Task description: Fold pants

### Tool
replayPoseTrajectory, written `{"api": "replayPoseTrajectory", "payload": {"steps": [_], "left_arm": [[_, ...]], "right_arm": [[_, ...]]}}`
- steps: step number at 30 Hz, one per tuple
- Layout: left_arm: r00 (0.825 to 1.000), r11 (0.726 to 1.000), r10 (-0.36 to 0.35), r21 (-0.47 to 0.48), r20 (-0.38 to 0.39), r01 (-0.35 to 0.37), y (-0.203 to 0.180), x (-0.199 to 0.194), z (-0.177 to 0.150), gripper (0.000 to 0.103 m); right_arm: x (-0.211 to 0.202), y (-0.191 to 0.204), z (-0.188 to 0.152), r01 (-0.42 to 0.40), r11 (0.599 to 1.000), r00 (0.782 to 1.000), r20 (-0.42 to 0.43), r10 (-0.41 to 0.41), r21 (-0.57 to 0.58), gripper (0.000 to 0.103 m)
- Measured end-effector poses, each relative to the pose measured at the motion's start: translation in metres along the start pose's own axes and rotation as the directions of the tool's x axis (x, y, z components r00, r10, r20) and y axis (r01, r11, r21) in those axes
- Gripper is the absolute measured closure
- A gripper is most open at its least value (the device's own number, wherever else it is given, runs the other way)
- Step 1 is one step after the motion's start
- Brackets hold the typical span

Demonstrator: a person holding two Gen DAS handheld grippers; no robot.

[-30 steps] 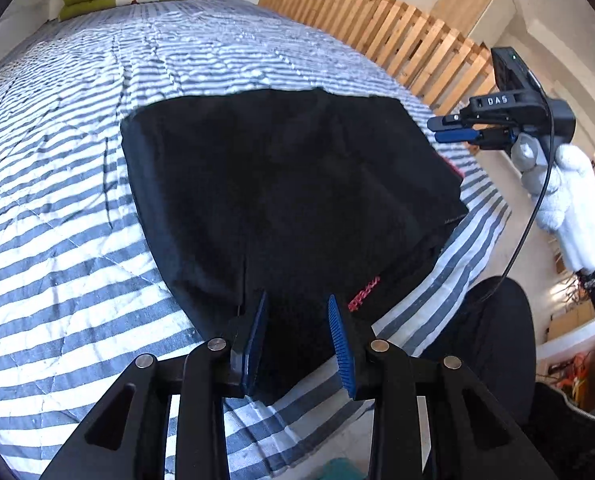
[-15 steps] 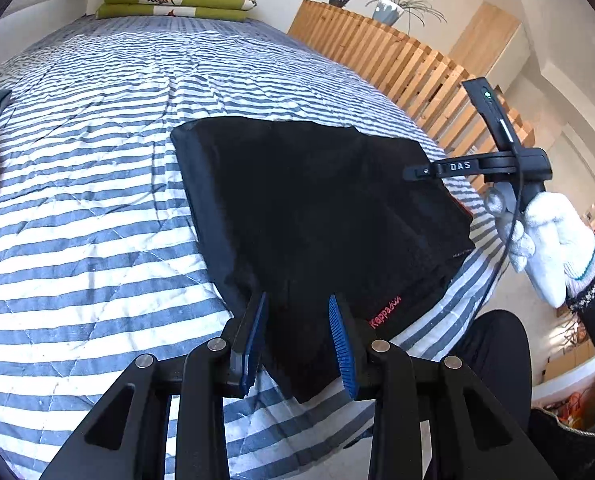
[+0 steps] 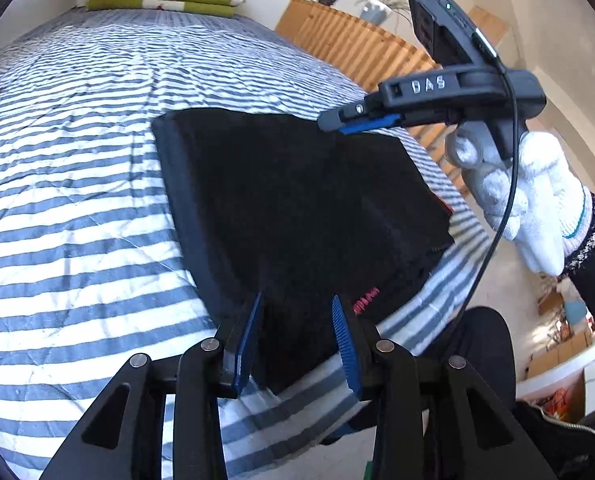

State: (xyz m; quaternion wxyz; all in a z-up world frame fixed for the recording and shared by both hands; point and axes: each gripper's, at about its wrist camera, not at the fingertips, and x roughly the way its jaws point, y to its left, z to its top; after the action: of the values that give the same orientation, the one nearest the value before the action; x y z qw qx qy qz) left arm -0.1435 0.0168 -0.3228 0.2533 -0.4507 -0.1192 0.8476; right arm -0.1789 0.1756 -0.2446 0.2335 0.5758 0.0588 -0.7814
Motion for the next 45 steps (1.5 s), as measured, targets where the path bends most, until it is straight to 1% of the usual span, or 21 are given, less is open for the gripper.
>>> {"api": "replayPoseTrajectory", "payload": {"steps": [1, 4, 7, 9, 11, 13, 19, 21, 22, 23, 25, 27, 30, 32, 34, 37, 39, 40, 42, 44, 45], "left_arm": [[1.000, 1.000, 0.024, -0.014, 0.005, -0.024, 0.005, 0.001, 0.002, 0.065], [1.000, 0.997, 0.004, -0.071, -0.010, -0.004, 0.024, 0.007, 0.004, 0.065], [1.000, 1.000, 0.007, -0.030, -0.013, -0.007, 0.022, 0.012, 0.000, 0.066], [1.000, 1.000, -0.005, -0.012, -0.014, 0.005, 0.018, 0.010, 0.000, 0.066], [1.000, 1.000, -0.019, -0.009, -0.014, 0.019, 0.015, 0.013, -0.001, 0.066], [1.000, 1.000, -0.024, -0.004, -0.015, 0.024, 0.008, 0.015, -0.003, 0.066], [0.999, 0.999, -0.044, 0.000, -0.019, 0.044, 0.008, 0.013, -0.004, 0.066], [0.999, 0.999, -0.032, -0.022, -0.006, 0.032, 0.009, 0.012, -0.005, 0.067], [0.999, 0.999, -0.032, -0.020, -0.007, 0.032, 0.008, 0.012, -0.005, 0.067], [1.000, 0.999, -0.029, -0.018, -0.007, 0.029, 0.008, 0.013, -0.005, 0.068], [1.000, 0.999, -0.028, -0.019, -0.009, 0.028, 0.010, 0.017, -0.002, 0.069], [0.999, 0.999, -0.031, -0.013, -0.019, 0.031, 0.009, 0.019, -0.004, 0.077], [0.999, 0.999, -0.035, 0.013, -0.036, 0.036, 0.000, 0.026, -0.009, 0.086], [0.999, 0.998, -0.031, 0.060, -0.041, 0.034, -0.014, 0.031, -0.016, 0.087], [0.999, 0.992, 0.014, 0.124, -0.035, -0.009, -0.026, 0.031, -0.018, 0.086], [0.998, 0.997, -0.027, 0.072, -0.061, 0.031, -0.019, 0.026, -0.015, 0.086], [0.996, 0.998, -0.042, 0.049, -0.076, 0.046, -0.013, 0.015, -0.013, 0.085], [0.997, 0.998, -0.037, 0.039, -0.073, 0.040, -0.009, 0.006, -0.012, 0.085], [0.999, 1.000, -0.021, 0.015, -0.049, 0.022, 0.002, -0.011, -0.007, 0.084], [0.999, 1.000, 0.015, -0.003, -0.032, -0.015, 0.014, -0.022, 0.002, 0.084], [0.999, 0.999, 0.034, -0.008, -0.025, -0.034, 0.020, -0.026, 0.009, 0.084]], "right_arm": [[-0.003, 0.011, 0.019, -0.029, 0.999, 0.999, 0.024, 0.029, -0.018, 0.064], [0.005, 0.046, 0.080, -0.079, 0.994, 0.996, 0.035, 0.082, -0.079, 0.054], [0.034, 0.079, 0.129, -0.111, 0.988, 0.994, -0.035, 0.108, -0.110, 0.054], [0.057, 0.096, 0.146, -0.131, 0.981, 0.987, -0.116, 0.115, -0.140, 0.054], [0.089, 0.107, 0.151, -0.116, 0.974, 0.978, -0.191, 0.079, -0.192, 0.054], [0.107, 0.118, 0.150, -0.087, 0.965, 0.971, -0.236, 0.028, -0.246, 0.054], [0.125, 0.134, 0.136, -0.106, 0.939, 0.941, -0.339, -0.012, -0.327, 0.055], [0.125, 0.137, 0.130, -0.090, 0.931, 0.932, -0.359, -0.046, -0.354, 0.065], [0.125, 0.137, 0.127, -0.066, 0.928, 0.930, -0.359, -0.076, -0.366, 0.079], [0.124, 0.136, 0.124, -0.052, 0.927, 0.928, -0.361, -0.093, -0.371, 0.087], [0.117, 0.136, 0.118, -0.042, 0.927, 0.936, -0.340, -0.094, -0.373, 0.093], [0.106, 0.137, 0.112, -0.016, 0.927, 0.949, -0.297, -0.104, -0.375, 0.096], [0.086, 0.127, 0.111, -0.010, 0.949, 0.970, -0.234, -0.067, -0.314, 0.100], [0.083, 0.116, 0.113, -0.016, 0.969, 0.979, -0.199, -0.034, -0.247, 0.101], [0.093, 0.105, 0.112, -0.025, 0.982, 0.980, -0.197, -0.012, -0.185, 0.101], [0.109, 0.098, 0.103, -0.010, 0.988, 0.982, -0.187, -0.020, -0.157, 0.101], [0.104, 0.092, 0.102, -0.046, 0.990, 0.984, -0.175, 0.022, -0.135, 0.101], [0.094, 0.084, 0.103, -0.066, 0.991, 0.988, -0.149, 0.049, -0.114, 0.100], [0.062, 0.065, 0.100, -0.062, 0.996, 0.997, -0.058, 0.059, -0.062, 0.090], [0.026, 0.043, 0.094, -0.076, 0.996, 0.997, 0.019, 0.077, -0.037, 0.071], [0.015, 0.035, 0.091, -0.083, 0.996, 0.995, 0.047, 0.085, -0.036, 0.071]]}}
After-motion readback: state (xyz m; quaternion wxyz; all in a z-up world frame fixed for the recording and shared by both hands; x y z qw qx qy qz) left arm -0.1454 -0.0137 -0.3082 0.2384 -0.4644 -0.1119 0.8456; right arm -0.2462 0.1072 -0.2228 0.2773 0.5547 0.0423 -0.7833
